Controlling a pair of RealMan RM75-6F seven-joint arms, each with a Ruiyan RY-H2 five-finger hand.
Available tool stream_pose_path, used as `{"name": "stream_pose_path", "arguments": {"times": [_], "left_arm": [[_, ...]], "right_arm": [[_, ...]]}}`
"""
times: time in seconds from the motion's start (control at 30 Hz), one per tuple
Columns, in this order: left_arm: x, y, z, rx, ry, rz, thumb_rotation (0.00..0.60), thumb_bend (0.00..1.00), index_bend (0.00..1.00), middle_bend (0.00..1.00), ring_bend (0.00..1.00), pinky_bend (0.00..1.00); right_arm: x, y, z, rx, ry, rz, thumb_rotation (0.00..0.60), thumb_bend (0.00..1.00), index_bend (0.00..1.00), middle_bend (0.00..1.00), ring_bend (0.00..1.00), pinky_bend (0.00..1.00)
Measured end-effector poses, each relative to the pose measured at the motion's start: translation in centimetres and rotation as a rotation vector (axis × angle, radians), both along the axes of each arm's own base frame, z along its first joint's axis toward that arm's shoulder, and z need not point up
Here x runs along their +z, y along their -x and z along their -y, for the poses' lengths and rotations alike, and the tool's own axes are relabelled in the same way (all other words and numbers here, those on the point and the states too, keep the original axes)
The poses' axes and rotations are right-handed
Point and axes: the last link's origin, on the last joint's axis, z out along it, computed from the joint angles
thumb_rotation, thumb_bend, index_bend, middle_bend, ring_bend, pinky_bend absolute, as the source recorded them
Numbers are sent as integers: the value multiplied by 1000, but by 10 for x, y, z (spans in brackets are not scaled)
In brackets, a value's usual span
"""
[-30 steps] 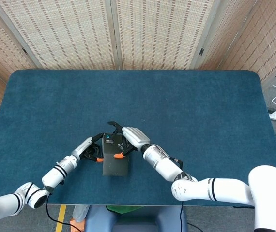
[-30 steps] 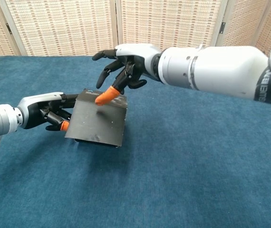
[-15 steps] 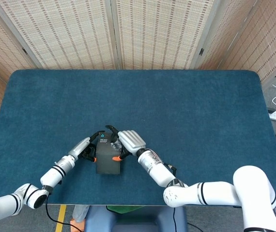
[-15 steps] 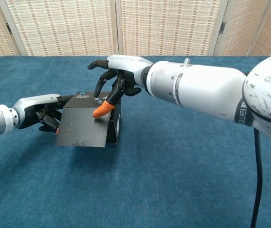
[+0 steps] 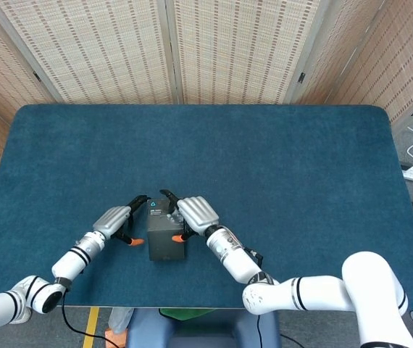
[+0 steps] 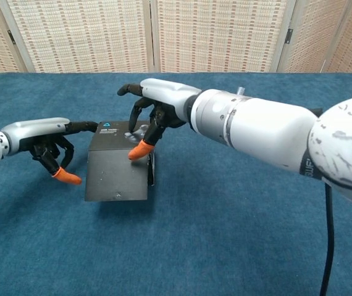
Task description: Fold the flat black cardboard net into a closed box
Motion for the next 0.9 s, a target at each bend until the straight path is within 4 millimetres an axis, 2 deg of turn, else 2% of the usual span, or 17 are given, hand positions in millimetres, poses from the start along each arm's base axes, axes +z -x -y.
{"name": "stream_pose_path", "arguments": {"times": [0.23,0.43,0.53,0.77,0.9], "left_arm": [[34,-5,4,-56,-128,-160,600,204,0,0,639,930],[67,-9,13,-19,-225,-167,600,204,0,0,639,930],[73,-9,17,-12,-224,-153,600,206,0,0,638,930],[75,-11,22,-19,-190,-122,600,208,0,0,636,930],[76,-11,24,-17,-172,-97,600,208,0,0,634,930]], "right_arm": [[-10,2,-8,142,108,-78,600,0,126,340,667,1000],[-24,10,-15,327,266,-186,600,10,217,393,688,1000],[-33,16,-18,405,337,-241,600,40,287,432,696,1000],[-49,27,-25,518,435,-312,600,176,480,541,699,1000],[-54,32,-27,563,460,-336,600,237,533,594,700,1000]]}}
